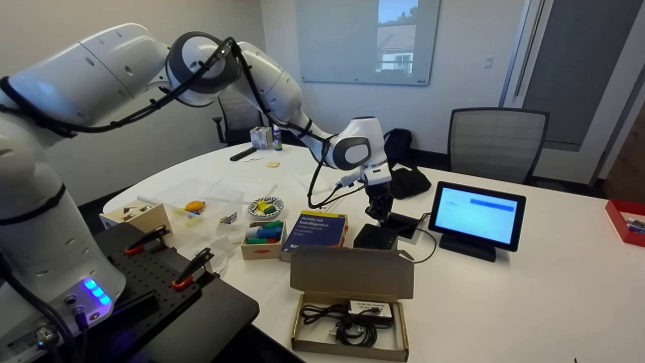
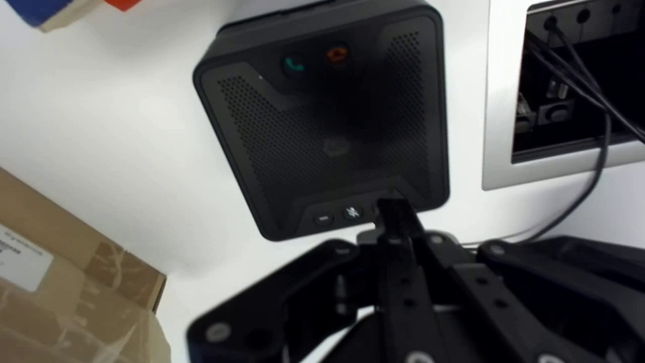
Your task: Press the button of the black object
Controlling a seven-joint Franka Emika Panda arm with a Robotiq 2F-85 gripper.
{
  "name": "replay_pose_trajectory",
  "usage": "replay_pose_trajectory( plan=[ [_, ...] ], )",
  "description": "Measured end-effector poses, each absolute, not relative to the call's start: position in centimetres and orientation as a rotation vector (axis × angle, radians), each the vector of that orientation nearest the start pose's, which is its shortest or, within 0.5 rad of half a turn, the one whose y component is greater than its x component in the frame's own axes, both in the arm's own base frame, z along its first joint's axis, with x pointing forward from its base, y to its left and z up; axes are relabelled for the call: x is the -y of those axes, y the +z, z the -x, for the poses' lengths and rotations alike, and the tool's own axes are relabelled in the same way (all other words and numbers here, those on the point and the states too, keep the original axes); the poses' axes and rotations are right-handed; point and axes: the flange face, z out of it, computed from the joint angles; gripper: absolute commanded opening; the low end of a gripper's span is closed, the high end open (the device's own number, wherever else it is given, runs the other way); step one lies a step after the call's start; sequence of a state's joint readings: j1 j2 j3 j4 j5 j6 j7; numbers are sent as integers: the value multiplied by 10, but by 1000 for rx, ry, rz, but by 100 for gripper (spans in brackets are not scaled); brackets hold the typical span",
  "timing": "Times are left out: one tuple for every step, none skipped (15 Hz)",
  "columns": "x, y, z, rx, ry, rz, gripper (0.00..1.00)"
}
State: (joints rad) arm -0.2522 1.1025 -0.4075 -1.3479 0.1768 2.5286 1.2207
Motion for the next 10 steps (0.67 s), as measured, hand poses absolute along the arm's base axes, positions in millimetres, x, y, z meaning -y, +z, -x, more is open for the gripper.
replay_pose_trajectory(
  plan=[
    [398,115,-627,-2552,-391,2077,26],
    [398,130,-629,-2522,-403,2102,27],
    [396,143,-631,-2480,-394,2148,34],
    [393,155,-632,-2421,-366,2213,40],
    [388,166,-632,-2361,-336,2271,49],
    [382,175,-631,-2297,-302,2329,55],
    [375,183,-630,-2230,-276,2388,64],
    [367,190,-627,-2162,-253,2448,71],
    [359,196,-625,-2093,-235,2508,77],
    [350,201,-621,-2022,-213,2566,86]
  ],
)
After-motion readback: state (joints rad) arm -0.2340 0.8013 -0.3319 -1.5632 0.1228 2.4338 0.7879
